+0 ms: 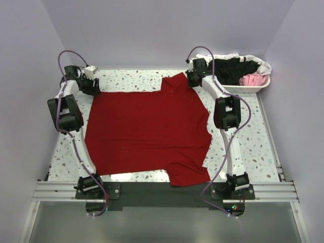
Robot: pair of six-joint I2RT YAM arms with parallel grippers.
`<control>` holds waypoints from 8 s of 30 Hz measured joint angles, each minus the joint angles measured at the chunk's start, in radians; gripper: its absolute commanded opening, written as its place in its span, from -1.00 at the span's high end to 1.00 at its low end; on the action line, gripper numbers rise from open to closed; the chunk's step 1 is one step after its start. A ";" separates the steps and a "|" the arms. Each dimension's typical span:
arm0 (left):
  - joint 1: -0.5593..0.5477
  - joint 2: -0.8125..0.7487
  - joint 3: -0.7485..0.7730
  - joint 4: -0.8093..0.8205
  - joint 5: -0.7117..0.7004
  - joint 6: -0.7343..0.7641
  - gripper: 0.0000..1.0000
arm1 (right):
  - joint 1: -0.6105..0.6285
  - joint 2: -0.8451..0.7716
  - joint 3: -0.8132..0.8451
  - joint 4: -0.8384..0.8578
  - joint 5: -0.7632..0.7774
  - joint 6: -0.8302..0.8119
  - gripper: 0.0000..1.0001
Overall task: Fold and stack the t-shirts
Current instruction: Fold the tshirt
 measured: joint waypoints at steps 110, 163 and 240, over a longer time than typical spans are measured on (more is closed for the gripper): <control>-0.008 -0.050 -0.041 0.156 0.034 -0.040 1.00 | -0.005 -0.047 0.057 0.078 -0.019 -0.180 1.00; 0.150 -0.530 -0.615 0.089 0.250 0.493 1.00 | -0.008 -0.725 -0.826 -0.026 -0.109 -0.169 1.00; -0.671 -0.133 -0.270 0.442 0.126 -0.422 -0.04 | -0.078 -0.315 -0.417 -0.336 -0.203 -0.057 0.28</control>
